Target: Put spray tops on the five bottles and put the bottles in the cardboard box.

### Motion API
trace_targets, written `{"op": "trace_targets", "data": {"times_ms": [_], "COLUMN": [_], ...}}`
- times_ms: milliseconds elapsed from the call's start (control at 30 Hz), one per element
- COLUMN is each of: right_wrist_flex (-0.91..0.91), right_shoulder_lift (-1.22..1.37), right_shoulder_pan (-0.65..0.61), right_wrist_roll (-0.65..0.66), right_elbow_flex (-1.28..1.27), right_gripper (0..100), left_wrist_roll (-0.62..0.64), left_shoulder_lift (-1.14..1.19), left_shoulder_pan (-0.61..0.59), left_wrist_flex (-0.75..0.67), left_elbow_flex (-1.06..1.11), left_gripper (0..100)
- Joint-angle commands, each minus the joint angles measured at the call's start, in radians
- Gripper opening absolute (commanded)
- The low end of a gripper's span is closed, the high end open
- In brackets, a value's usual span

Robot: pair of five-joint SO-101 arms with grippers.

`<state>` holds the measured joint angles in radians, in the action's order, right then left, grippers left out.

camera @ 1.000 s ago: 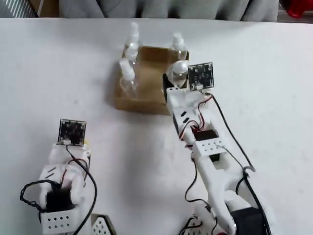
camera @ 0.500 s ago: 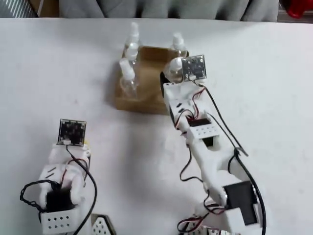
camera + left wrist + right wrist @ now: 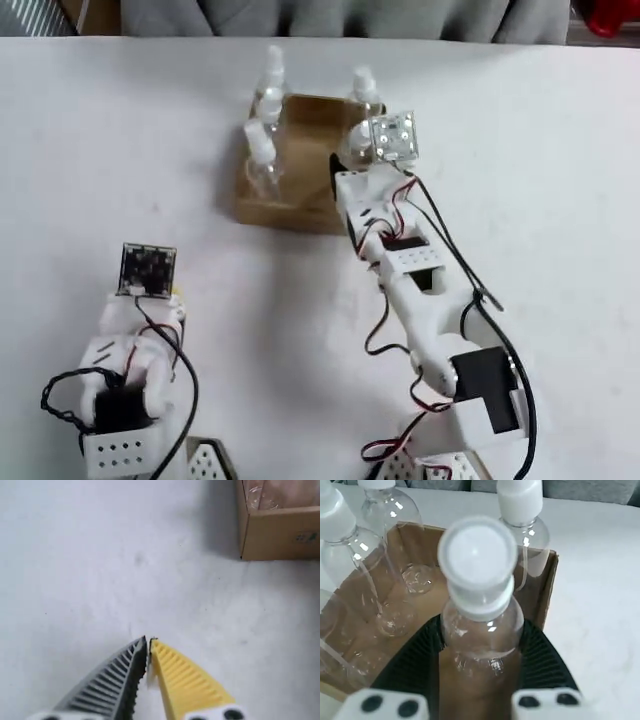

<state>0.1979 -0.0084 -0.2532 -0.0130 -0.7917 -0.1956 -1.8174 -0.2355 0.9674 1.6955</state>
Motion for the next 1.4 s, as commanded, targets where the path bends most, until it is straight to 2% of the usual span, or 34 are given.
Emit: {"op": "trace_targets", "data": {"times_ms": [0, 167, 1167, 1367], "right_wrist_flex": [-0.004, -0.004, -0.004, -0.005], "right_shoulder_lift": [-0.001, 0.031, 0.045, 0.045], "right_shoulder_pan": [0.01, 0.01, 0.033, 0.033], "right_wrist_roll": [0.014, 0.084, 0.084, 0.083], "right_elbow_flex": [0.057, 0.057, 0.051, 0.049], "right_gripper": [1.5, 1.5, 1.8, 15.2], "left_wrist_roll": [-0.006, -0.006, -0.006, -0.006], "left_shoulder_lift": [-0.012, -0.012, -0.012, -0.012], "left_shoulder_pan": [-0.007, -0.007, -0.008, -0.008], "left_wrist_flex": [0.002, 0.003, 0.003, 0.003], "left_elbow_flex": [-0.003, -0.003, -0.003, -0.003], "left_gripper": [2, 2, 2, 2]}}
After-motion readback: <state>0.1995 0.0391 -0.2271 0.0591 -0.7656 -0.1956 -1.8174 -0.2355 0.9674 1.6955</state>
